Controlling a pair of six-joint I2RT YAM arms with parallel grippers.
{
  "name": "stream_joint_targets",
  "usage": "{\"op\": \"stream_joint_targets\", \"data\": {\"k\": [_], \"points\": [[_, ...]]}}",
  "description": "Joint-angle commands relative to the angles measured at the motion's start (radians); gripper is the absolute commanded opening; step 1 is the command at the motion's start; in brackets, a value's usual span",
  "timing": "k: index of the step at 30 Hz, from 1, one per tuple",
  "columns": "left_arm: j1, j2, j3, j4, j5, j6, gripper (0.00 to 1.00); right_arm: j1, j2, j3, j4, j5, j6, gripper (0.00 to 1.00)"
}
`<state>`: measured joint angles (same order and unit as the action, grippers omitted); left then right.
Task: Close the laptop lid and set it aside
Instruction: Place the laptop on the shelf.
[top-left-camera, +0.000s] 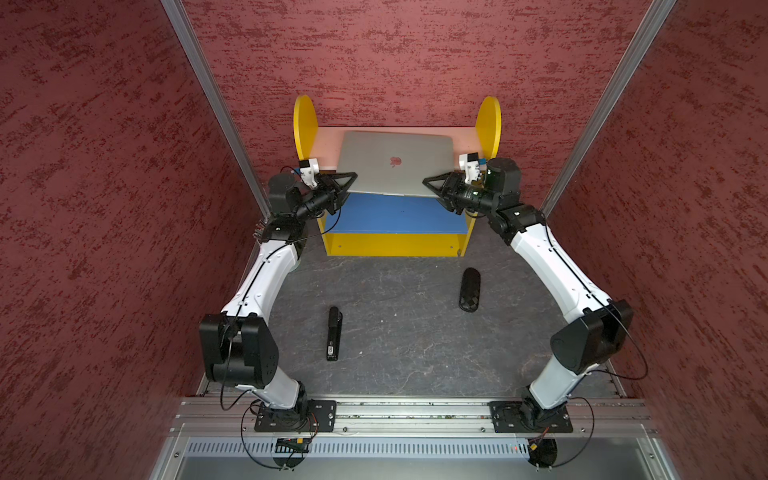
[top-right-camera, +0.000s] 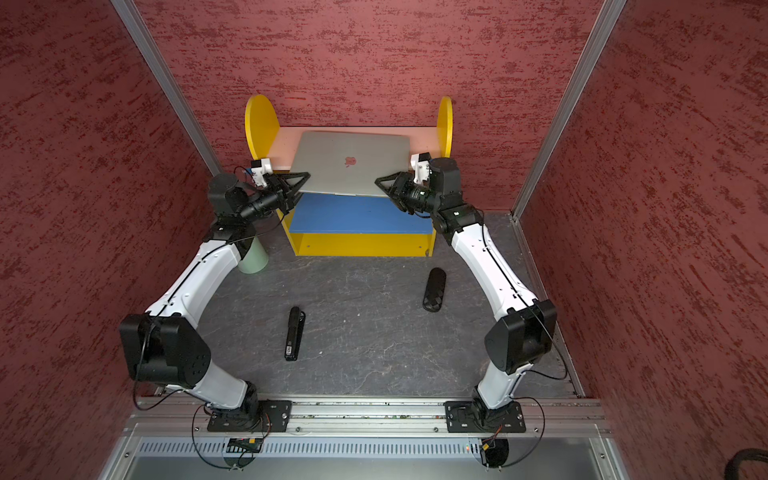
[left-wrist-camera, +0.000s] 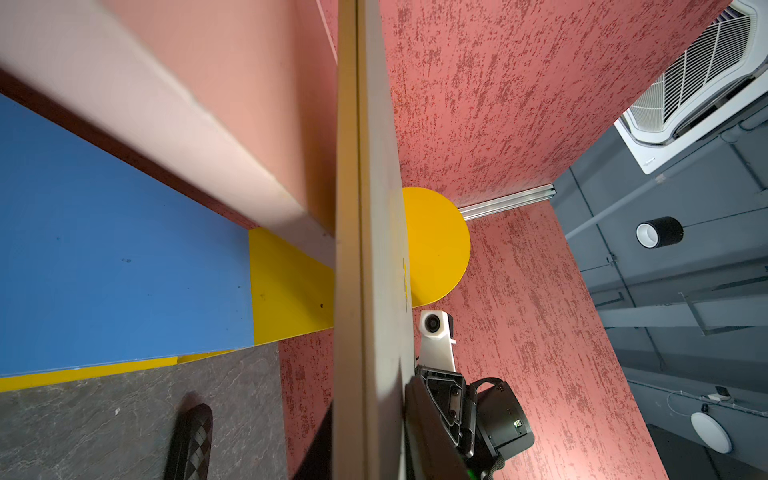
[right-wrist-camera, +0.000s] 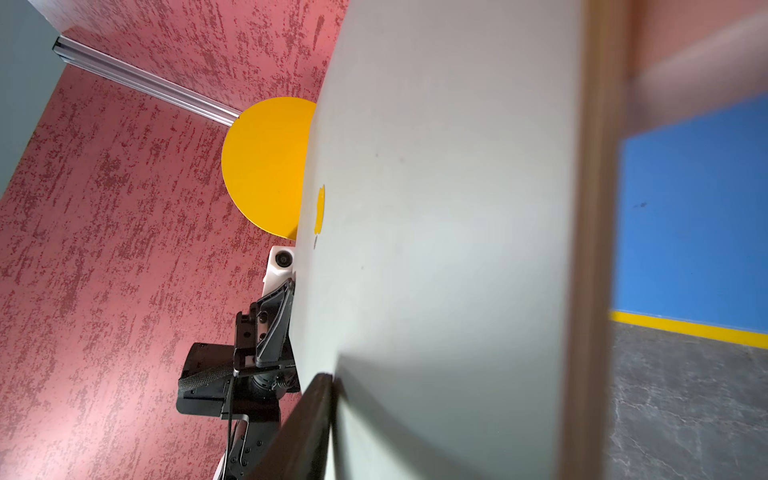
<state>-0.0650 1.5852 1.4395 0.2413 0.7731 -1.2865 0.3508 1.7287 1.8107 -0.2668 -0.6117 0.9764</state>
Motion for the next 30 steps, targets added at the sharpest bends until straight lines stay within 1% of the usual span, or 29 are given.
{"op": "stream_joint_targets", "data": {"k": [1, 6, 14, 19, 21, 30], "points": [[-0.055, 0.014, 0.06, 0.067, 0.139, 0.046, 0.24, 0.044, 0.035, 0.042, 0.016, -0.127, -0.033, 0.46], [-0.055, 0.052, 0.113, 0.044, 0.139, 0.051, 0.26, 0.029, 0.068, 0.084, 0.003, -0.131, -0.03, 0.47], [-0.06, 0.104, 0.177, 0.03, 0.136, 0.043, 0.31, 0.004, 0.135, 0.193, -0.044, -0.126, -0.027, 0.48], [-0.063, 0.121, 0.205, 0.023, 0.134, 0.041, 0.38, -0.012, 0.18, 0.276, -0.092, -0.118, -0.034, 0.52], [-0.067, 0.129, 0.219, 0.016, 0.134, 0.044, 0.43, -0.023, 0.199, 0.303, -0.104, -0.116, -0.028, 0.54], [-0.077, 0.139, 0.233, 0.004, 0.138, 0.051, 0.59, -0.055, 0.233, 0.362, -0.126, -0.116, -0.017, 0.61]]}}
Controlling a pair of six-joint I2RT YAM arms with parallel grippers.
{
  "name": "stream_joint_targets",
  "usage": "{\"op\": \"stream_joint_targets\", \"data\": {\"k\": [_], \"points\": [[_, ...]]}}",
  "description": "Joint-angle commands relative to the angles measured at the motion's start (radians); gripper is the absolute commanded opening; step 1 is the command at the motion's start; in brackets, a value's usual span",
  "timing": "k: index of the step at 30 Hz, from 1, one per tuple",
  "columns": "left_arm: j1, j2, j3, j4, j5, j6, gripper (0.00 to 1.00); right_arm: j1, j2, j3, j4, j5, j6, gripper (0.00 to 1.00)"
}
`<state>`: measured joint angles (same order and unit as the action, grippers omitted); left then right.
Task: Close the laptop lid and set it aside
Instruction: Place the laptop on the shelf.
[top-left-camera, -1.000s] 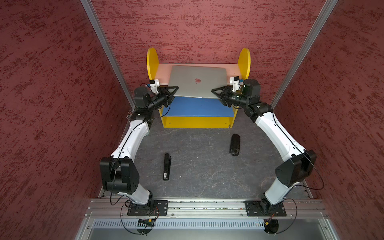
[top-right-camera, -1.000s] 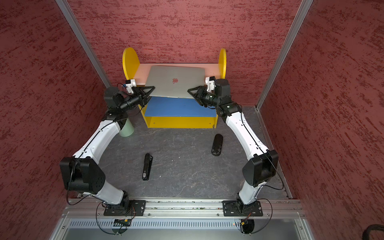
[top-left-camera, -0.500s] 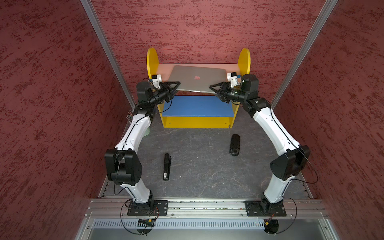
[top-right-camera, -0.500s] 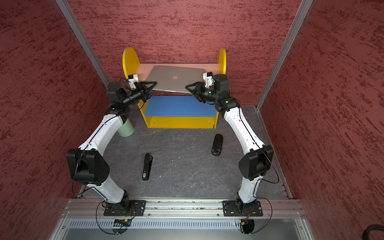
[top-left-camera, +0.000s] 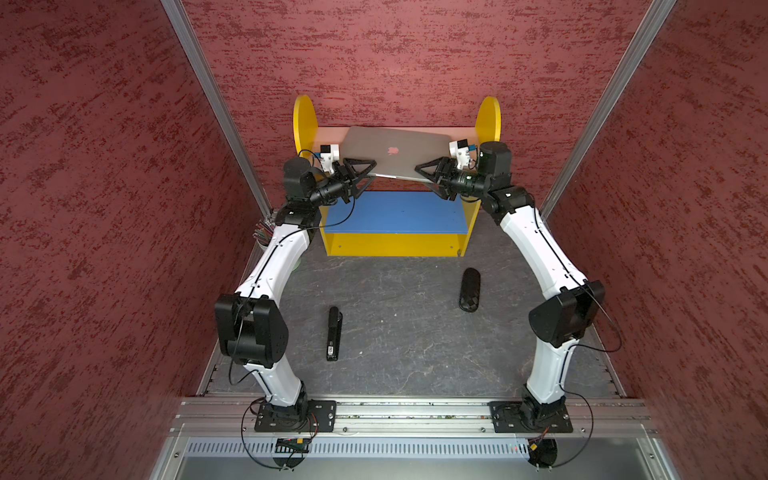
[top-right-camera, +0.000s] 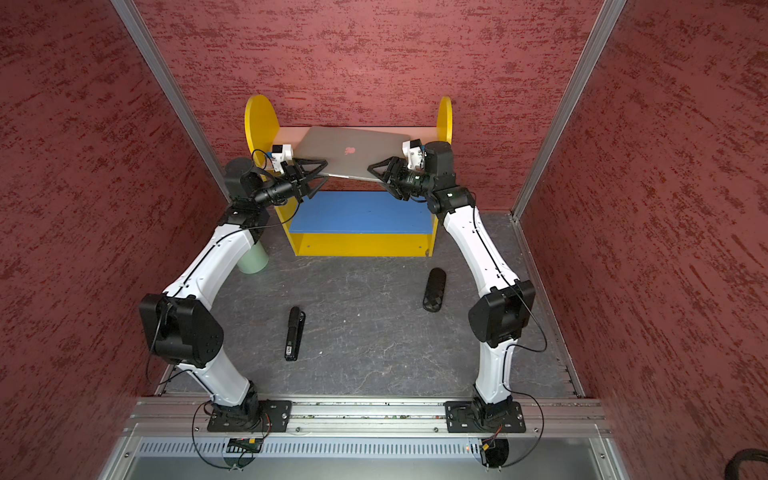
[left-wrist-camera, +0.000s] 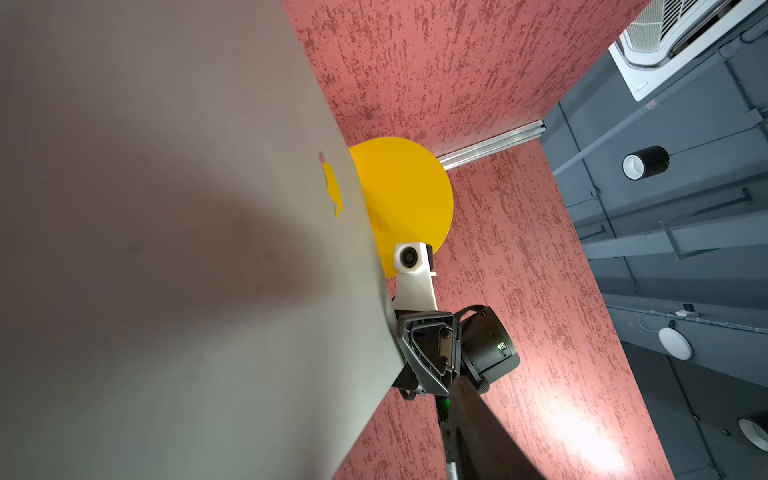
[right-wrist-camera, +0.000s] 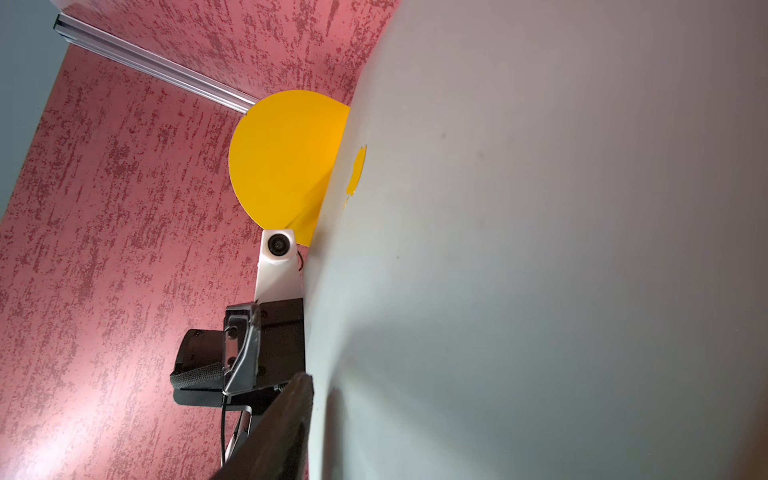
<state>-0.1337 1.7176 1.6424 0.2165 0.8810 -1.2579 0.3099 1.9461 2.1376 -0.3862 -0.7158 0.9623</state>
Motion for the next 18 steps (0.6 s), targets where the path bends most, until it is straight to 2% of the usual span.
{"op": "stream_joint_targets", "data": {"k": [1, 10, 18], "points": [[-0.01, 0.005, 0.032, 0.028, 0.03, 0.025, 0.6, -0.017, 0.011, 0.036, -0.011, -0.013, -0.007, 0.61], [-0.01, -0.019, 0.027, -0.009, 0.033, 0.059, 0.68, -0.032, -0.063, 0.009, -0.046, 0.003, -0.054, 0.62], [-0.004, -0.082, -0.001, -0.074, 0.032, 0.123, 0.7, -0.044, -0.178, -0.111, -0.029, 0.025, -0.082, 0.62]]}}
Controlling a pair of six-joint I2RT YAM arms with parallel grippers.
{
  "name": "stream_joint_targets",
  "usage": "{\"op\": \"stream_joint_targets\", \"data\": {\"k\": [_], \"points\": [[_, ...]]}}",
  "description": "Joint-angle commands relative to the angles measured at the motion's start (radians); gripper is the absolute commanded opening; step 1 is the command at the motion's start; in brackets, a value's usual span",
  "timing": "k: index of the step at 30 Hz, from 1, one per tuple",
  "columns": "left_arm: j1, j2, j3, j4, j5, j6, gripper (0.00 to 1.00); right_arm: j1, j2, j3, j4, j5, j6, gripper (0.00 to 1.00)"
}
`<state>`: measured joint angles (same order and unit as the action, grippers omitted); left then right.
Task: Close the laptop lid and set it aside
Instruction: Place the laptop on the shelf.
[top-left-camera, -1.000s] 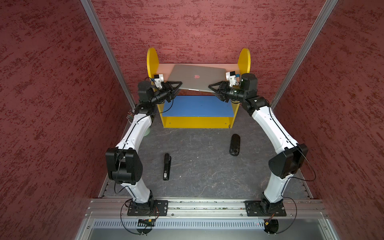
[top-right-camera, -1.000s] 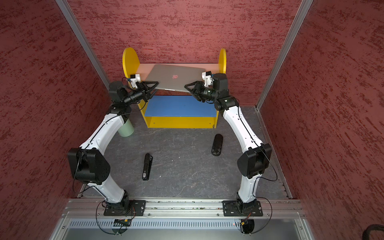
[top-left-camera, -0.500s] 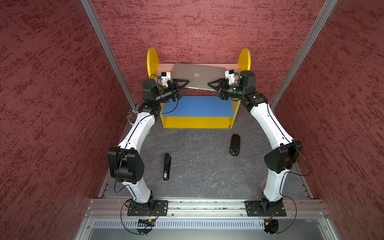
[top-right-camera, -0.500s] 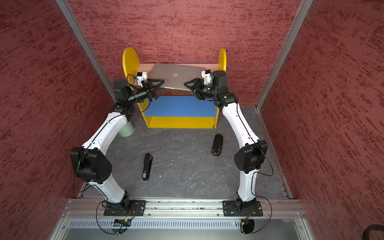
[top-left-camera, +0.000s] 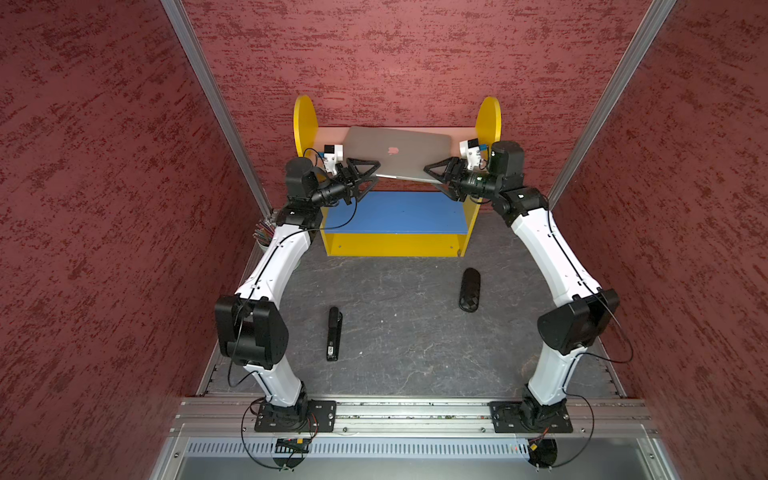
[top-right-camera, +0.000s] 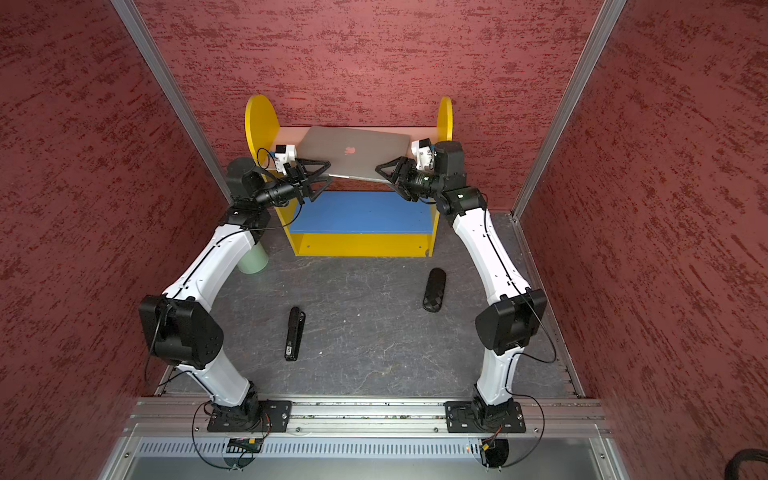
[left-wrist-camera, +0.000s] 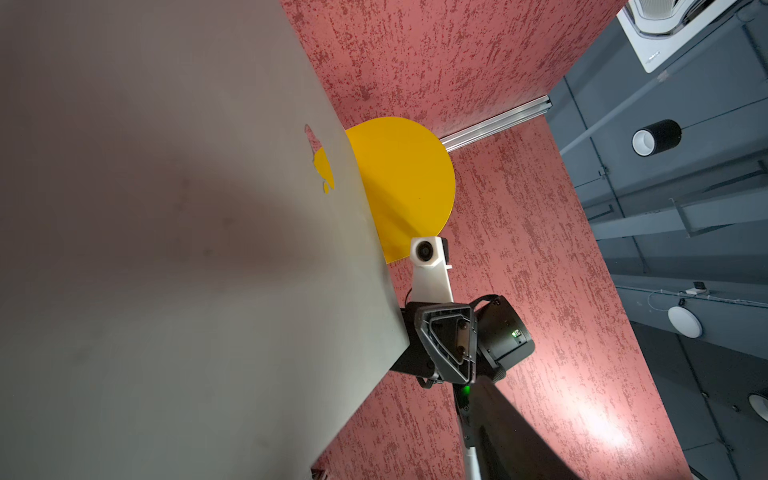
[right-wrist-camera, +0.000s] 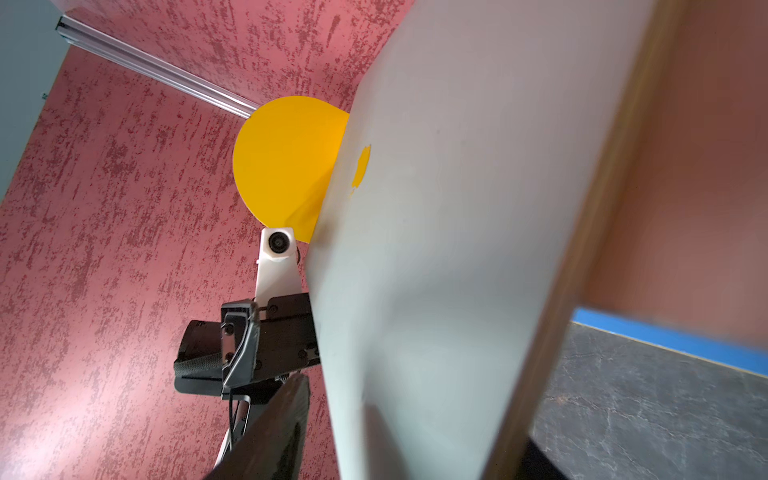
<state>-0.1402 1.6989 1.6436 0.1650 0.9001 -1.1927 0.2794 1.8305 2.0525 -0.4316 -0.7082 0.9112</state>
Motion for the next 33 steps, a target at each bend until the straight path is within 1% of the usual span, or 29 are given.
{"op": "stream_joint_targets", "data": {"k": [1, 13, 17, 19, 21, 24, 28, 33], "points": [[0.002, -0.074, -0.007, -0.038, 0.012, 0.071, 0.71, -0.014, -0.077, -0.042, 0.017, 0.021, -0.038, 0.62], [0.028, -0.189, -0.051, -0.199, 0.012, 0.212, 0.71, -0.015, -0.241, -0.216, 0.016, 0.053, -0.107, 0.56], [0.035, -0.217, -0.044, -0.282, 0.004, 0.279, 0.7, -0.015, -0.268, -0.243, 0.012, 0.035, -0.124, 0.5], [0.035, -0.226, -0.041, -0.32, -0.009, 0.311, 0.68, -0.01, -0.266, -0.244, 0.0, 0.021, -0.136, 0.45], [0.035, -0.226, -0.036, -0.351, -0.02, 0.335, 0.65, 0.002, -0.255, -0.237, -0.011, -0.003, -0.148, 0.42], [0.035, -0.225, -0.022, -0.408, -0.037, 0.379, 0.61, 0.035, -0.229, -0.199, -0.059, -0.017, -0.2, 0.4], [0.031, -0.221, -0.01, -0.447, -0.06, 0.421, 0.52, 0.081, -0.18, -0.127, -0.13, -0.028, -0.262, 0.37], [0.023, -0.195, 0.029, -0.51, -0.079, 0.47, 0.43, 0.136, -0.097, -0.006, -0.244, 0.013, -0.339, 0.34]]}}
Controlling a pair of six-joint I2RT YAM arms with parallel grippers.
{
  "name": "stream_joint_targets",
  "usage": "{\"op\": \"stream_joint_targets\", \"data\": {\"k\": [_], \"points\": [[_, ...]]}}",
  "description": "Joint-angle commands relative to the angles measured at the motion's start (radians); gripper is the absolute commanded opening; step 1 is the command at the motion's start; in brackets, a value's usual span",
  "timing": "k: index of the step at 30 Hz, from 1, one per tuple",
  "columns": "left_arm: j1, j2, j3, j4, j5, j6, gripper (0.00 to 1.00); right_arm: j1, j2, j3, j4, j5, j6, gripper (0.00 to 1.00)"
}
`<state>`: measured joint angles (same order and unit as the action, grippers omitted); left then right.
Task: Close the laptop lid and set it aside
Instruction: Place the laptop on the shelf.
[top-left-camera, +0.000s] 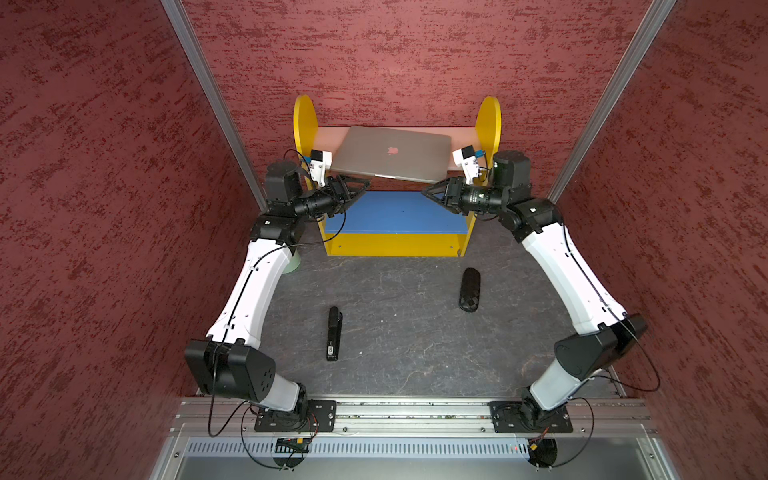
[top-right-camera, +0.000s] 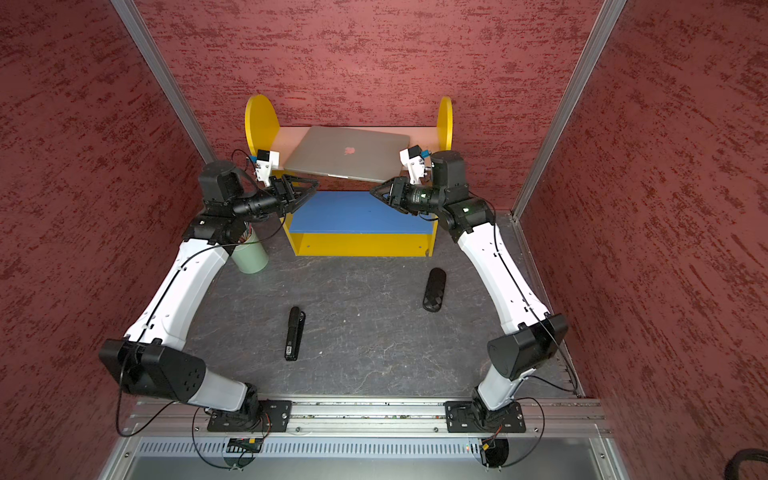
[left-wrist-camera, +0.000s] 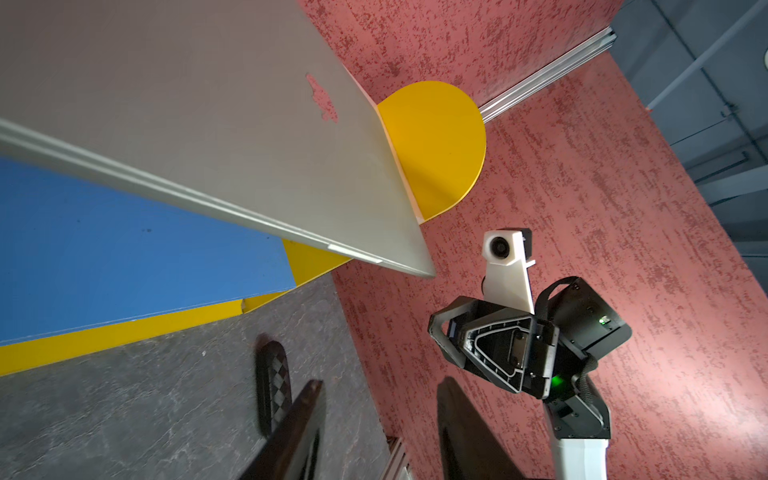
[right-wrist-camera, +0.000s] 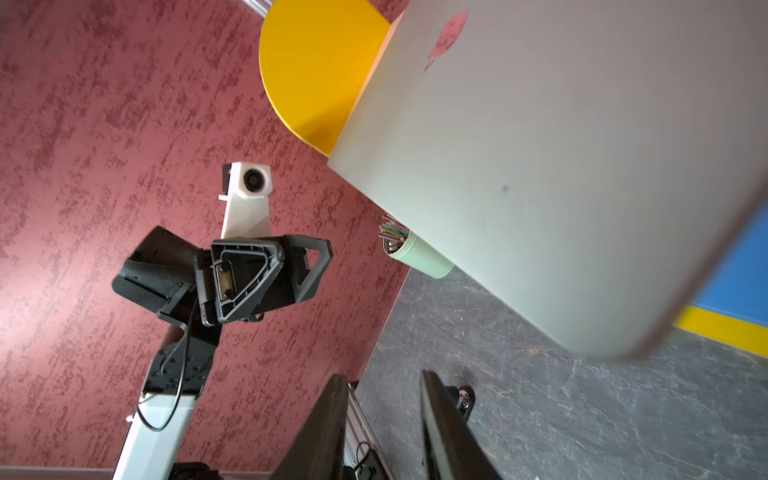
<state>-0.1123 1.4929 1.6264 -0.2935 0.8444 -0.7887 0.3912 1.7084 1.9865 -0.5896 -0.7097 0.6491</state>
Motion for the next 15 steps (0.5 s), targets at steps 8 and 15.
{"op": "stream_joint_targets", "data": {"k": [8, 15], "points": [[-0.009, 0.084, 0.128, -0.126, -0.038, 0.123, 0.28, 0.05, 0.17, 0.253, -0.191, 0.066, -0.114, 0.27], [-0.009, 0.147, 0.185, -0.181, -0.056, 0.166, 0.15, 0.052, 0.252, 0.367, -0.245, 0.095, -0.13, 0.24]]}}
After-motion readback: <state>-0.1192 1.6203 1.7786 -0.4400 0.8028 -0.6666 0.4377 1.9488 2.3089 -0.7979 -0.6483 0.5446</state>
